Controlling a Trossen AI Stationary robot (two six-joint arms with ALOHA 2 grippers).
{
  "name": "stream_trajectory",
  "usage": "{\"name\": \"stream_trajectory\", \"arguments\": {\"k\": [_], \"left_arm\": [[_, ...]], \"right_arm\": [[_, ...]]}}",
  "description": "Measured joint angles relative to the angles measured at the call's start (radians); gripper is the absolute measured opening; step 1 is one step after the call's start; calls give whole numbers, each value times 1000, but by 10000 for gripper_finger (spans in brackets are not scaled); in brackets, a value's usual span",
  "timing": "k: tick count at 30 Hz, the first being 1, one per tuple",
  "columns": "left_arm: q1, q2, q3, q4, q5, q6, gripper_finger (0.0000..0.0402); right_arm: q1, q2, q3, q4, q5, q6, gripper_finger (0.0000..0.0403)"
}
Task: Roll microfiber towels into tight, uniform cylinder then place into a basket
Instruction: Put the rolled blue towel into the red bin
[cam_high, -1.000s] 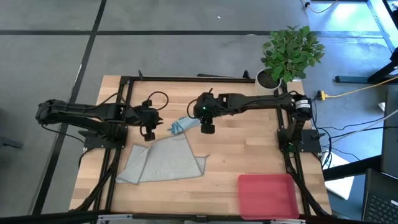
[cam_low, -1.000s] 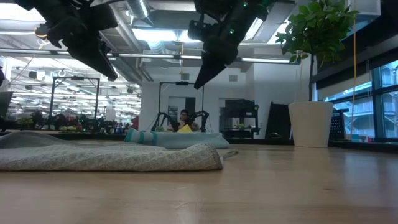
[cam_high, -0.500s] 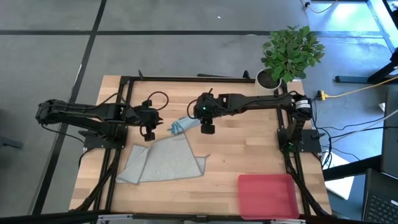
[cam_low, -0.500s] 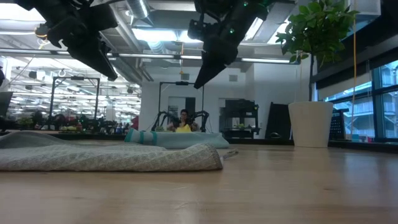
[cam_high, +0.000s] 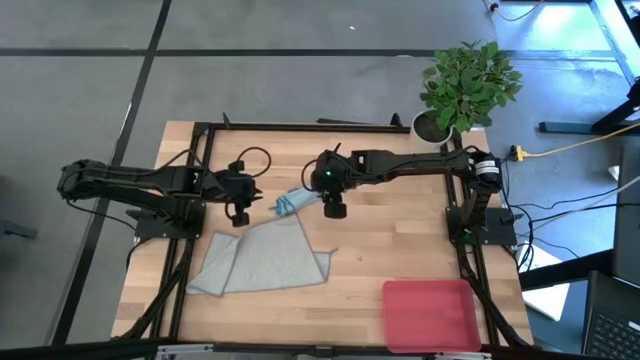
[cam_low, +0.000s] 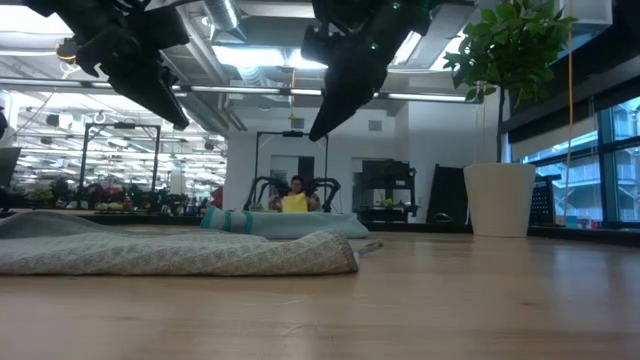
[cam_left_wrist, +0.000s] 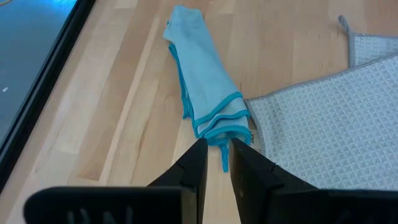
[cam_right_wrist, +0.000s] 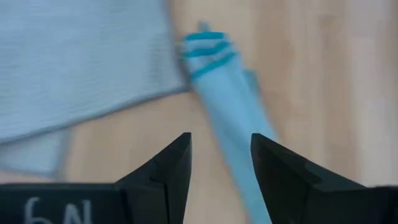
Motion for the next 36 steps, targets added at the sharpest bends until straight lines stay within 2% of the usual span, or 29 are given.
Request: {"name": "stream_trajectory", "arguments": {"k": [3,12,15,19,30,36], "left_arm": [[0,0,0,0,0,0,57],[0,0,0,0,0,0,57],[0,0,0,0,0,0,57],[0,0,0,0,0,0,57],[0,0,1,0,0,0,57],[0,0,1,2,0,0,57]], "right_arm": [[0,0,0,-4,-98,2,166],[-5,0,0,14,-97,-8,167],[-5,0,0,34,-78,-46,179],[-5,0,0,55,-68,-56,221],[-5,71,0,112,-51,-55,389],[-5,112,0,151,-51,-58,392]]}}
